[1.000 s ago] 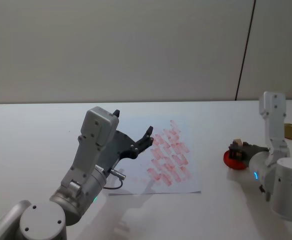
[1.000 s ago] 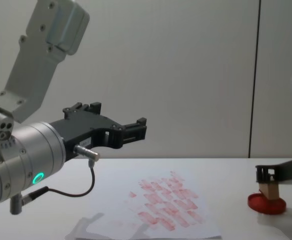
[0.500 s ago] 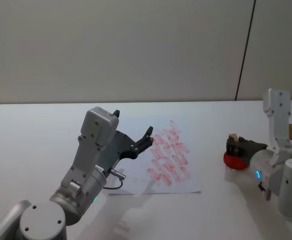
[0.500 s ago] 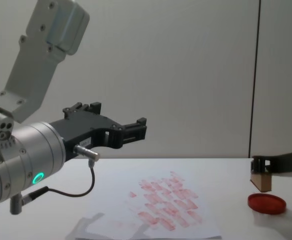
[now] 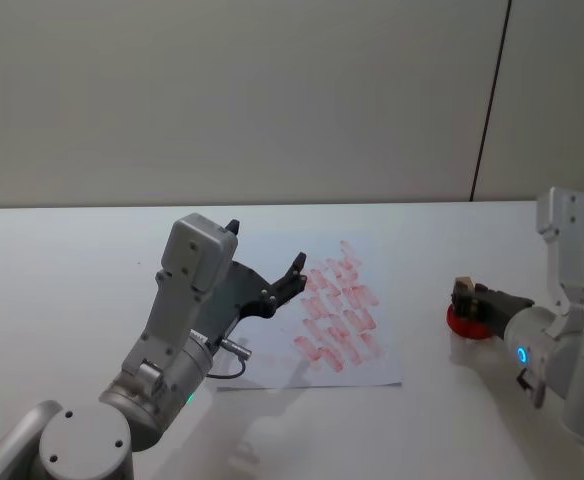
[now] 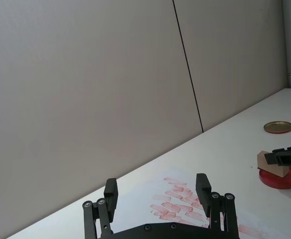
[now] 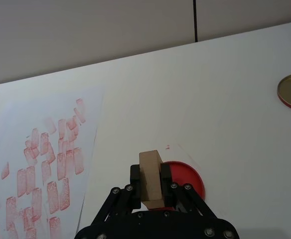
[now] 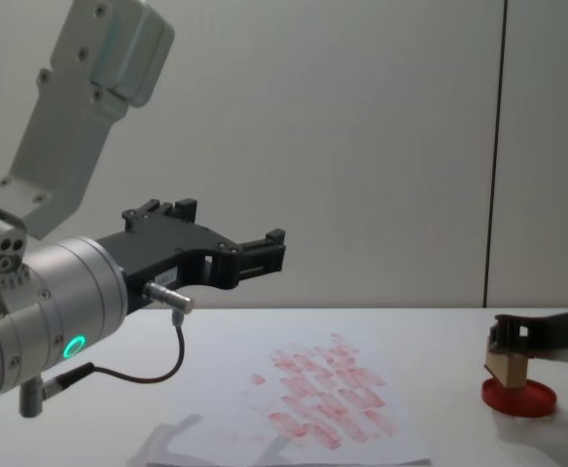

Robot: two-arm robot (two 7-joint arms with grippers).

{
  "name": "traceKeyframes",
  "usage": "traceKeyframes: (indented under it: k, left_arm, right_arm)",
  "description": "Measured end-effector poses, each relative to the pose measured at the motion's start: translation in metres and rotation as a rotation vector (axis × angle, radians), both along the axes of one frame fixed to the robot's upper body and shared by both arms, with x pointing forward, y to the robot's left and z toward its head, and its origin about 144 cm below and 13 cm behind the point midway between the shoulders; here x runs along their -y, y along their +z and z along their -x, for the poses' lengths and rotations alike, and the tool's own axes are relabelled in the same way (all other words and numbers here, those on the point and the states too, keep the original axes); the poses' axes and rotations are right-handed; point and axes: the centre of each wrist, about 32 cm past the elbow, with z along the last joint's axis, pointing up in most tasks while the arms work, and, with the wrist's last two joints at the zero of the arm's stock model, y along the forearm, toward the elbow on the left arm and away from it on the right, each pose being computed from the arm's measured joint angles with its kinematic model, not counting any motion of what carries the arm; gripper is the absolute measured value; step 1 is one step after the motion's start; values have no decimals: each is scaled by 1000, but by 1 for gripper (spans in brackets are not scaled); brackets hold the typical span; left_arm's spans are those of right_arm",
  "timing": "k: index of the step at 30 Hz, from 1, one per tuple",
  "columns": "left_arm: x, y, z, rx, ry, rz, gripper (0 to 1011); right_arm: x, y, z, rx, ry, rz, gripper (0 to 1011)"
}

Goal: Use the one hand to pick up the stamp and affix it onto the A4 paper.

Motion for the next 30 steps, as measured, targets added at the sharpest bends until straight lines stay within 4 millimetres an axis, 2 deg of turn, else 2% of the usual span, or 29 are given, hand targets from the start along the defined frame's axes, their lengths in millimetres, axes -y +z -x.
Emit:
traceKeyframes:
  k: [30]
  left_arm:
    - [0,0,0,0,0,0,993]
  right_arm:
    - [9,-10,-11,-111,-26,-58,224]
